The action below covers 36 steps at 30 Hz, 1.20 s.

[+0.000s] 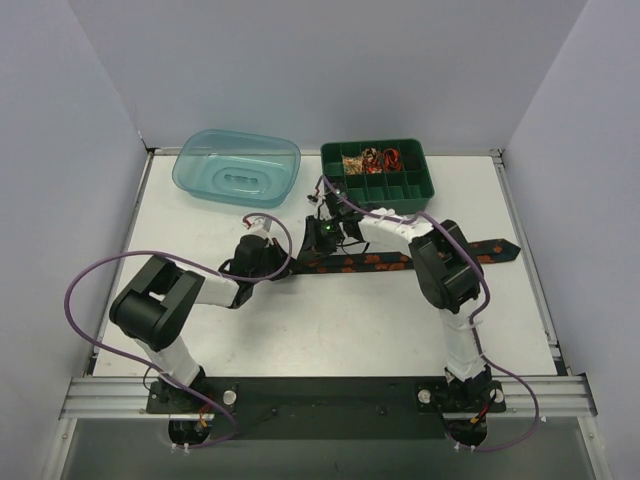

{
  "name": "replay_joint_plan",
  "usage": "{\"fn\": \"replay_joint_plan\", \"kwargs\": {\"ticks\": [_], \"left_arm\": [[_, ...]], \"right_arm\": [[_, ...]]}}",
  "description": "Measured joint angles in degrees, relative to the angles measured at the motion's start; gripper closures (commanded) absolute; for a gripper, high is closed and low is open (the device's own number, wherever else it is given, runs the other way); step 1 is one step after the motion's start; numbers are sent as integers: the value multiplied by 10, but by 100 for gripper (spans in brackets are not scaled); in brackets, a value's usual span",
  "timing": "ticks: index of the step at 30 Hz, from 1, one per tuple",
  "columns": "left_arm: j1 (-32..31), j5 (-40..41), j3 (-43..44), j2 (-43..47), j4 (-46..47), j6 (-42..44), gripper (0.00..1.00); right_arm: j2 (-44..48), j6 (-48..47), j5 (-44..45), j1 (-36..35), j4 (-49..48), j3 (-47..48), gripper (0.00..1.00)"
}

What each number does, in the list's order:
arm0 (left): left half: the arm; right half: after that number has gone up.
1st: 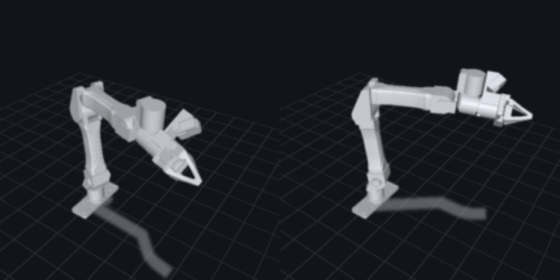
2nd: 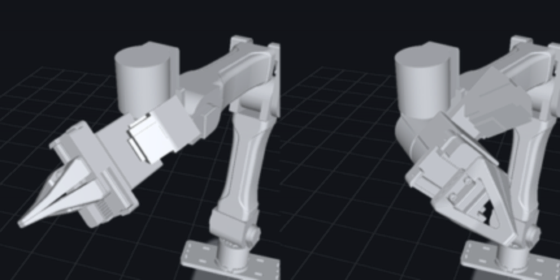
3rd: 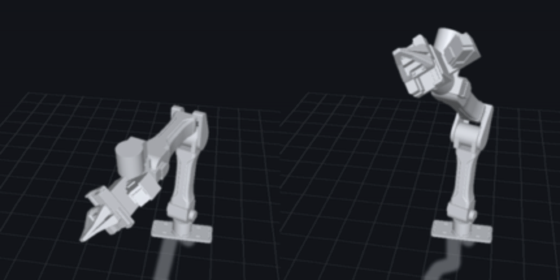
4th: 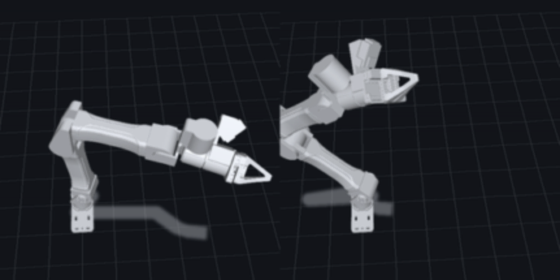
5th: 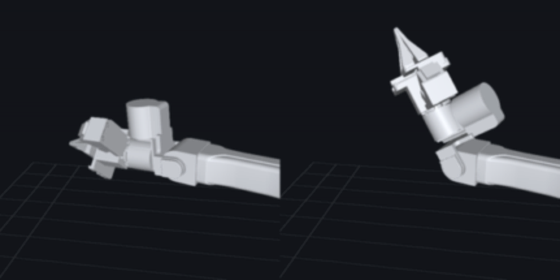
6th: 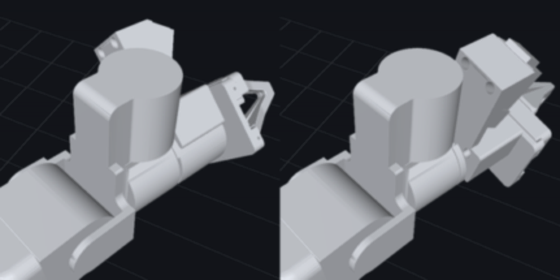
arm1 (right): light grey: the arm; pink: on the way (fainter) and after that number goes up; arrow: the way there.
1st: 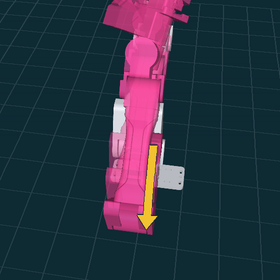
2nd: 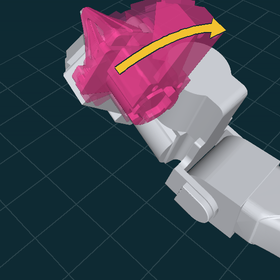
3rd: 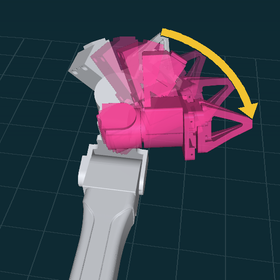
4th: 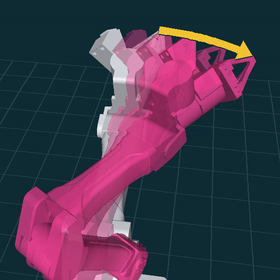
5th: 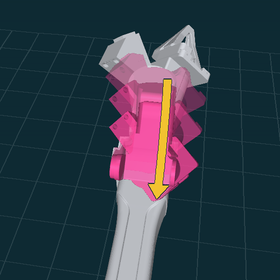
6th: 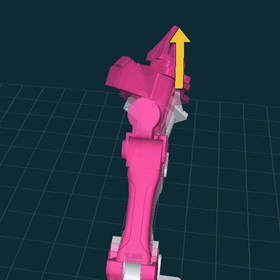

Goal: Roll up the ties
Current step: Roll the tie at the center of the board.

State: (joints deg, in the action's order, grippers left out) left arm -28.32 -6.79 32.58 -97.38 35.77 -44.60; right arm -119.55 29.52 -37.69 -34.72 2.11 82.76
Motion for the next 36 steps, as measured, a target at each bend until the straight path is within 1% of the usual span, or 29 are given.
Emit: {"fn": "replay_joint_plan", "kwargs": {"ticks": [6, 11, 13, 14, 15, 17, 18, 20, 21, 25, 28, 32, 36], "left_arm": [[6, 9, -7, -2, 3, 0, 100], [7, 10, -7, -2, 8, 1, 100], [7, 10, -7, -1, 7, 2, 90], [7, 10, -7, 1, 3, 4, 87], [7, 10, -7, 5, 0, 6, 74], [7, 8, -7, 20, -14, 13, 63], [8, 6, -7, 28, -21, 16, 53], [10, 5, -7, 49, -37, 22, 44], [12, 6, -7, 63, -47, 25, 38], [20, 23, -7, 114, -83, 36, 34], [32, 33, -7, 137, -109, 44, 33], [51, 37, -12, 139, -126, 47, 32], [63, 33, -22, 123, -120, 47, 32]], "right_arm": [[-44, -11, 15, -17, 22, 17, 100], [-53, -13, 24, -17, 37, 27, 100], [-56, -13, 26, -17, 40, 32, 100], [-57, -13, 26, -17, 42, 35, 100], [-59, -13, 27, -17, 44, 37, 100], [-63, -13, 29, -17, 44, 42, 100], [-66, -13, 29, -17, 43, 47, 100], [-70, -12, 29, -18, 41, 53, 100], [-71, -12, 30, -18, 41, 55, 100], [-74, -11, 30, -17, 41, 58, 100], [-74, -11, 30, -17, 41, 58, 100], [-74, -11, 30, -17, 41, 59, 100], [-74, -10, 30, -18, 41, 59, 100]]}}
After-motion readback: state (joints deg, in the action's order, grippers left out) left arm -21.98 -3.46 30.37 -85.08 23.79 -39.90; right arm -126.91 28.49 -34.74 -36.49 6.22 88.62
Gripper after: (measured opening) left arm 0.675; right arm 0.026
